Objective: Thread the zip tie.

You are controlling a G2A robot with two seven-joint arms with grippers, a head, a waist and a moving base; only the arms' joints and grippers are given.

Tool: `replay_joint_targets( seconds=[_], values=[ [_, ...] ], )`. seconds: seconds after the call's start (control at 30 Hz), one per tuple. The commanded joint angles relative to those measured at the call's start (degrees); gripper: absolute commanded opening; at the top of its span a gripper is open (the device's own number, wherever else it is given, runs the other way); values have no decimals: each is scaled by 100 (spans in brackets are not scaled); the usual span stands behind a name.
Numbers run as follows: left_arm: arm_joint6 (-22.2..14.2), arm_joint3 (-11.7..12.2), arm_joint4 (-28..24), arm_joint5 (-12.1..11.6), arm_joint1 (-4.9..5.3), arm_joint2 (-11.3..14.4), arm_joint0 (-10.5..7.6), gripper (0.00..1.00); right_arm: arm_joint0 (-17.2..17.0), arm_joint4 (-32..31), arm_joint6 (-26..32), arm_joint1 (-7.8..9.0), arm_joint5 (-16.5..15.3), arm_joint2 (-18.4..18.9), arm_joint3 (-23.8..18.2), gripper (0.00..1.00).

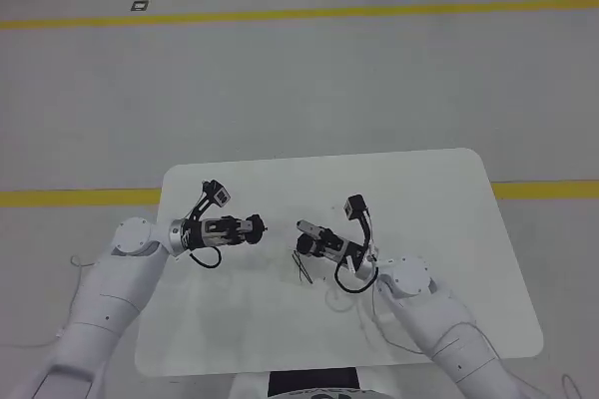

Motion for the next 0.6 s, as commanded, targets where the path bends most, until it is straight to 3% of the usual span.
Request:
replay_joint_targets(
  seconds=[0.0,0.2,0.33,0.47,0.57],
  values=[
    [0,0,0,0,0,0,0,0,-76,-832,-250,43,337,24,-332,100],
    [0,0,0,0,0,0,0,0,-412,-2754,-510,167,1797,-25,-1510,100],
    [0,0,0,0,0,0,0,0,-514,-3513,-342,204,2328,-199,-1979,100],
    [0,0,0,0,0,0,0,0,-488,-4304,-208,205,2888,-493,-2204,100],
    [0,0,0,0,0,0,0,0,-465,-4554,-121,188,3234,-651,-2268,100]
  ],
)
